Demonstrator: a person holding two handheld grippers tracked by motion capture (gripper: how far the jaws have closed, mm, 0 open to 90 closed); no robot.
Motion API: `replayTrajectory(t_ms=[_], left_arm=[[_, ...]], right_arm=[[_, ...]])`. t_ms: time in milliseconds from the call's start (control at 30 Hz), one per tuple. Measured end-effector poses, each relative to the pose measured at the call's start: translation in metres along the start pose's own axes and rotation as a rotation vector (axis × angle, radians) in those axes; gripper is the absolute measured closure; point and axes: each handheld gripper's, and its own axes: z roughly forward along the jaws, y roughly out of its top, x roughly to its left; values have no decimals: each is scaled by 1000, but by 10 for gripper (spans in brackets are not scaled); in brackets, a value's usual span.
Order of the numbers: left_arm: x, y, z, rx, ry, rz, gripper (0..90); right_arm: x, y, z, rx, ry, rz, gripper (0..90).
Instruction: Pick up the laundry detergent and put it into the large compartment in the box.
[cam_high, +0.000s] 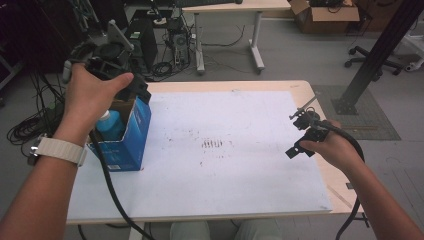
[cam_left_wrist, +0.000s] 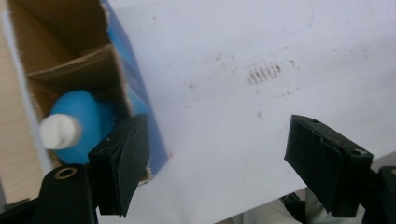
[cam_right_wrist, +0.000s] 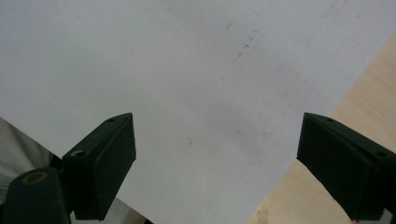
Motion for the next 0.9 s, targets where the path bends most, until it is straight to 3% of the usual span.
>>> replayTrajectory(t_ms=[133,400,900], left_arm=[[-15,-5,7,23,-14,35,167],[-32,-7,14,24,-26,79,148],[-56,-12,23,37,-60,126,47]], right_arm=[[3,0,-2,-4,-4,0,116],[7,-1,-4,-9,-5,-3,116],[8,0,-9,-32,-7,-6,116]])
